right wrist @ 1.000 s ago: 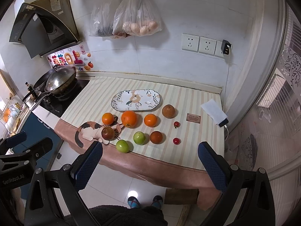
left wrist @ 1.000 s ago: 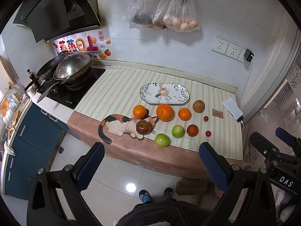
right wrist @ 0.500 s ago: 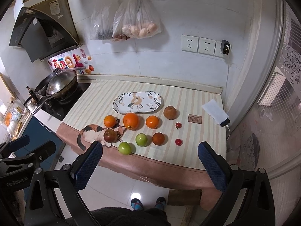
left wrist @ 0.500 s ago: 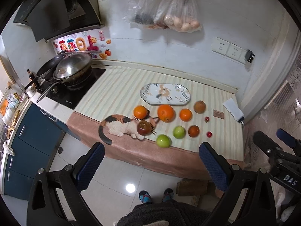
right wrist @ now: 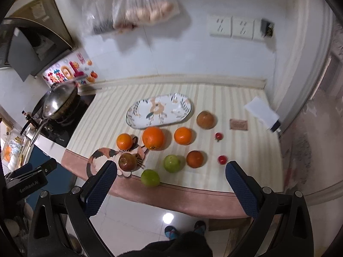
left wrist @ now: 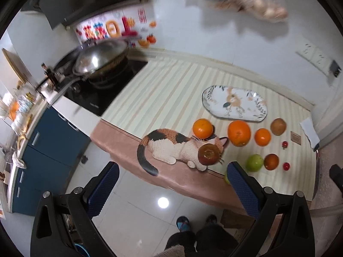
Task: Organize fruits
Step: 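Grasp a tangerine with the left tool while the right tool grasps a large orange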
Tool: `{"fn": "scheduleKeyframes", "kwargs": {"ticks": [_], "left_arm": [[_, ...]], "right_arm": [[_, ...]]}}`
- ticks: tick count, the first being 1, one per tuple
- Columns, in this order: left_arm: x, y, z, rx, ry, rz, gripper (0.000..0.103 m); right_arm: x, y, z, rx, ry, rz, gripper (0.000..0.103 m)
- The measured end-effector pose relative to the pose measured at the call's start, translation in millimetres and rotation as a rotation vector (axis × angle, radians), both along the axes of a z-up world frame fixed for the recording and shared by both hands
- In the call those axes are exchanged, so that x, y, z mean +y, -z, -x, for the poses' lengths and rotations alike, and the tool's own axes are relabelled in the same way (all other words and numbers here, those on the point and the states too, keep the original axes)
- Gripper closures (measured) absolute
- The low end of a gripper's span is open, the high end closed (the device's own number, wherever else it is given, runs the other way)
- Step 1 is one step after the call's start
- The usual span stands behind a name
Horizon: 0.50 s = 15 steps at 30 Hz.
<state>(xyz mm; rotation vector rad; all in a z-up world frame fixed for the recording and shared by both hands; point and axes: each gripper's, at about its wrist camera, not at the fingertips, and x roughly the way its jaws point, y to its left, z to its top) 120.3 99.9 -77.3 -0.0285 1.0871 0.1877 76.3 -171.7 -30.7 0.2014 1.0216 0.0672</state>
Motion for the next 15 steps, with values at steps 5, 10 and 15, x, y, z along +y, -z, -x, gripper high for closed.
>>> {"fn": "scheduleKeyframes", "kwargs": {"ticks": [5, 10, 15], "left_arm": [[14.6, 47.8, -54.3, 0.120, -0.009, 0.019, 0.000], [11.1, 95.9, -112.0, 0.201, -0.006, -0.006, 0.001], [9.8, 146.7, -165.2, 0.321, -0.008, 0.057, 0.002]], "right_arm": [[21.3, 59.4, -61.4, 0.107, -0.001, -0.018, 0.000], [40.6, 130.9, -134.9, 0.231, -0.058, -0.060, 0.000], [65.2, 205.0, -201.9, 0.359, -0.124, -0.050, 0.002]]}}
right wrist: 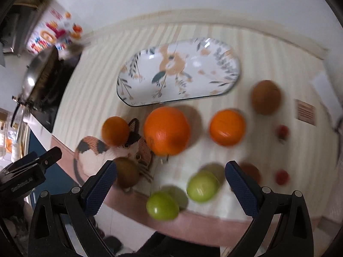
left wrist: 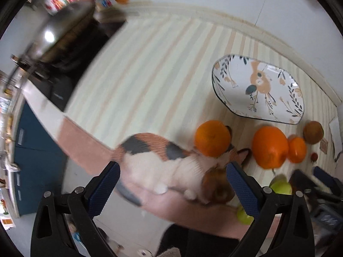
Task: Organize fruits
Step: 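Grasp a tangerine with the left tool while the right tool grasps a large orange, then place the tangerine on the floral plate with the left tool while the right tool places the orange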
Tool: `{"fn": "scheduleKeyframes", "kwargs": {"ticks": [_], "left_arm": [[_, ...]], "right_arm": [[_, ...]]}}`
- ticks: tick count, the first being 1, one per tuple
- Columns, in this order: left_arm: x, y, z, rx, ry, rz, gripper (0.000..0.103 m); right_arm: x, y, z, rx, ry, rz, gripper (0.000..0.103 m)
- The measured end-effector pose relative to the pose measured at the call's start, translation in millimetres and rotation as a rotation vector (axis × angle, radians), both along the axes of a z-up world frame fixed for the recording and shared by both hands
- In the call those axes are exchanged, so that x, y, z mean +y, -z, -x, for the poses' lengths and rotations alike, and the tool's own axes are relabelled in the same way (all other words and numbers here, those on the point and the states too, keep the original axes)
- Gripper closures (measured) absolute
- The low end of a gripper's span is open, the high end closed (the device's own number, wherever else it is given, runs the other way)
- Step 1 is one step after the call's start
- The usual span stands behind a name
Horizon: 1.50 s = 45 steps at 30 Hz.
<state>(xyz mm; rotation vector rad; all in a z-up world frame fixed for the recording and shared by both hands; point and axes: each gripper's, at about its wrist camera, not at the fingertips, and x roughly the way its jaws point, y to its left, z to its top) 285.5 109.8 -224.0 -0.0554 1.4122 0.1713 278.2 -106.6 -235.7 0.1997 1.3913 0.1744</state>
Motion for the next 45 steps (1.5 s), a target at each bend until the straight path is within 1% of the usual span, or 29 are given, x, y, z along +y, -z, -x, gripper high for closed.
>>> {"fn": "scheduleKeyframes", "kwargs": {"ticks": [1, 2, 4, 7, 8, 9, 14, 18, 21, 22, 23, 24, 26, 29, 33, 37, 39, 42, 45], "left_arm": [[2.0, 11.1, -8.8, 0.036, -0.014, 0.034, 0.003], [4.0, 23.4, -18.3, 0.077, -0.034, 0.075, 0.007], [7.4, 41.1, -31.2, 0.138, -0.066, 0.145, 0.009], [7.0, 59.6, -47.4, 0.202, -0.087, 0.207, 0.009], [6.2, 63.6, -51.5, 0.220, -0.087, 0.219, 0.009], [5.5, 67.2, -55.1, 0.236, -0.085, 0.224, 0.009], [-1.4, 83.3, -69.7, 0.295, -0.062, 0.251, 0.009], [-8.1, 93.4, -75.3, 0.325, -0.039, 0.240, 0.009], [-14.5, 98.1, -76.0, 0.339, -0.017, 0.225, 0.010], [-17.5, 99.0, -75.6, 0.340, -0.006, 0.219, 0.015], [-20.1, 102.0, -75.0, 0.341, 0.000, 0.211, 0.022], [-22.4, 103.2, -74.2, 0.345, 0.006, 0.205, 0.026], [-23.8, 102.7, -72.2, 0.337, 0.007, 0.219, 0.038], [-26.7, 101.4, -69.2, 0.318, 0.004, 0.208, 0.039], [-27.9, 105.6, -70.4, 0.295, 0.002, 0.199, 0.040], [-27.0, 95.2, -65.4, 0.264, 0.006, 0.164, 0.040], [-19.5, 80.8, -57.3, 0.251, 0.006, 0.168, 0.040], [-22.4, 56.3, -54.7, 0.220, 0.013, 0.187, 0.040], [-25.9, 23.0, -54.4, 0.172, 0.026, 0.218, 0.040]], "right_arm": [[5.3, 14.3, -11.9, 0.024, -0.013, 0.006, 0.002], [9.4, 27.6, -22.3, 0.049, -0.025, 0.007, 0.003], [15.8, 48.3, -37.0, 0.095, -0.050, -0.001, 0.006], [26.5, 71.3, -51.2, 0.150, -0.091, 0.012, 0.013], [29.7, 78.9, -55.1, 0.166, -0.105, 0.016, 0.019], [32.2, 86.1, -58.1, 0.184, -0.116, 0.007, 0.021], [42.8, 96.2, -64.3, 0.195, -0.167, 0.023, 0.021], [49.7, 98.8, -65.7, 0.205, -0.201, 0.036, 0.021], [52.6, 102.8, -69.6, 0.214, -0.202, 0.028, 0.021], [51.9, 97.8, -69.4, 0.219, -0.202, 0.024, 0.021], [51.8, 99.3, -70.4, 0.223, -0.201, 0.019, 0.021], [53.8, 100.7, -71.1, 0.228, -0.201, 0.015, 0.021], [59.5, 103.0, -67.1, 0.239, -0.206, 0.028, 0.021], [63.7, 107.8, -63.3, 0.247, -0.205, 0.050, 0.021], [63.9, 108.0, -62.9, 0.234, -0.185, 0.024, 0.022], [61.3, 103.3, -63.6, 0.209, -0.177, 0.028, 0.023], [56.5, 98.7, -63.3, 0.192, -0.175, 0.031, 0.023], [49.2, 86.4, -64.7, 0.185, -0.161, -0.015, 0.023], [41.6, 59.9, -70.9, 0.157, -0.140, -0.075, 0.023]]}}
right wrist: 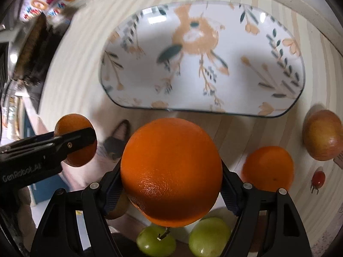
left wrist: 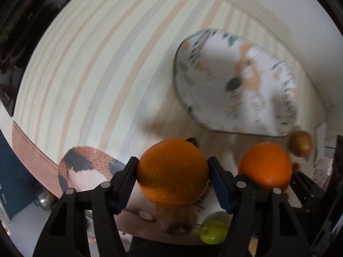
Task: Organize fruits
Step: 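Place the tangerine on the floral plate with the left tool while the right tool places the orange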
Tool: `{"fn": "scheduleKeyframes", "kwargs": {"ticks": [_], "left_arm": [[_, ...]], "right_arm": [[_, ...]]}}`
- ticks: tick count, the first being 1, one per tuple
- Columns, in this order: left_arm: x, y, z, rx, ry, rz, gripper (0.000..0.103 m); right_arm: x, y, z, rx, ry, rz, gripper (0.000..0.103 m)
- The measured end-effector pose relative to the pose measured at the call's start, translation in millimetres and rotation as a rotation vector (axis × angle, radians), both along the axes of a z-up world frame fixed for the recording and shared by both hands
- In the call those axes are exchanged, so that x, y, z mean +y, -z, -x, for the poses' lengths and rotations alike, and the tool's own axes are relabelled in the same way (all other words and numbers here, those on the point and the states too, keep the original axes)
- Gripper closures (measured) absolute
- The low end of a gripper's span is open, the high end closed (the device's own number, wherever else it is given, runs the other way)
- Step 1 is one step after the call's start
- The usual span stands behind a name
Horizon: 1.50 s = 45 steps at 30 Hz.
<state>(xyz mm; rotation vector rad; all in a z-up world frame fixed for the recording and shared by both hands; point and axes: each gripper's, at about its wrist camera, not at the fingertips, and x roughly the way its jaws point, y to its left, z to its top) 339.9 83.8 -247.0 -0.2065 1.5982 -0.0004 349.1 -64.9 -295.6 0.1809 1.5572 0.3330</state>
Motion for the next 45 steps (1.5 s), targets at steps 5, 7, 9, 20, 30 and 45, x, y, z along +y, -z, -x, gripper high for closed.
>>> {"fn": "scheduleKeyframes", "kwargs": {"ticks": [5, 7, 9, 20, 30, 45], "left_arm": [[-12.4, -38.8, -31.5, -0.070, 0.016, 0.057, 0.040], [-16.7, -40.5, -48.6, -0.079, 0.028, 0.061, 0.040], [-18.8, -36.1, -68.6, -0.072, 0.031, 0.062, 0.040], [-51.6, 35.6, -143.1, 0.060, 0.057, 0.066, 0.040], [-63.8, 59.3, -150.4, 0.112, 0.069, 0.049, 0.040], [-63.7, 32.8, -140.7, 0.033, 0.039, 0.040, 0.027]], "right_arm": [[-26.4, -40.1, -25.5, -0.087, 0.052, -0.029, 0.023], [-44.6, -46.5, -46.9, -0.115, 0.076, -0.011, 0.023], [-56.4, -43.0, -68.3, -0.134, 0.093, 0.009, 0.023], [-59.2, 1.7, -127.9, -0.124, 0.047, 0.055, 0.023], [-49.2, 31.4, -140.9, -0.081, 0.027, 0.059, 0.022], [-53.5, 5.7, -142.9, -0.069, 0.030, 0.076, 0.009]]}}
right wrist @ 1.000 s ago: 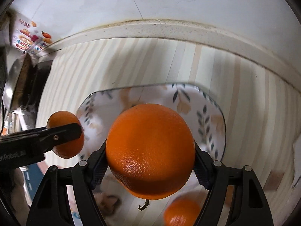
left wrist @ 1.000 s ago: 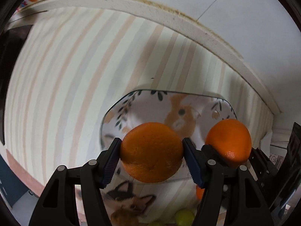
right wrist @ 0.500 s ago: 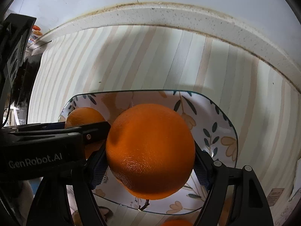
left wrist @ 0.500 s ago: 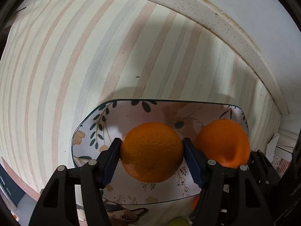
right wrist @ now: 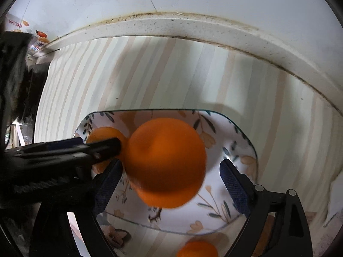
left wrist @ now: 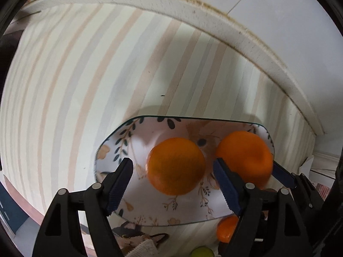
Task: Organize fruits
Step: 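Place the tangerine on the floral plate with the left tool while the right tool places the orange, then grasp the brown pear with the left tool while the right tool grasps an orange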
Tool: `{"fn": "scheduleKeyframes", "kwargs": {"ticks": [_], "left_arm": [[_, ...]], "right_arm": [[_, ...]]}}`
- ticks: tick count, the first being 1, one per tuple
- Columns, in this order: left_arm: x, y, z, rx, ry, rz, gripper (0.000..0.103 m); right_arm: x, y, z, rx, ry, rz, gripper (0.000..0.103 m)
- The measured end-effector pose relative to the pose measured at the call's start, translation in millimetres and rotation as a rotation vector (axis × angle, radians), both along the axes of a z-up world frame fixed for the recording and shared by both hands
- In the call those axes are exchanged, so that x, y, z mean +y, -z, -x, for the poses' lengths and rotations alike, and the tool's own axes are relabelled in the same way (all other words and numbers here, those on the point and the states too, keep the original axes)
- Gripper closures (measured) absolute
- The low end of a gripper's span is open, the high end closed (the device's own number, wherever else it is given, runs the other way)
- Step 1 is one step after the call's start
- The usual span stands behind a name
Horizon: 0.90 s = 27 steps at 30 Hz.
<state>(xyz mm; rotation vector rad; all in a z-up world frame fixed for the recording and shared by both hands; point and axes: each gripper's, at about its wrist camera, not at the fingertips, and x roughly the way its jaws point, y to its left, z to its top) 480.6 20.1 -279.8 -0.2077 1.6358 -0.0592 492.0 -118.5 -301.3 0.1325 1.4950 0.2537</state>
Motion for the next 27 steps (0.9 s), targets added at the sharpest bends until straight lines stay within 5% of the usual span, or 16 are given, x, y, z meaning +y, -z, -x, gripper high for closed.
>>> {"fn": "scheduleKeyframes", "kwargs": {"ticks": [19, 27], "left_arm": [[41.8, -101.8, 108.0, -0.292, 0.063, -0.172, 0.027], [47.6, -128.7, 150.7, -0.357, 0.072, -0.154, 0.027]], "right_arm": [[-12.2, -87.8, 118.5, -0.140, 0.067, 0.109, 0.009], [-8.3, -125.0, 163.3, -0.228, 0.111, 0.095, 0.009]]}}
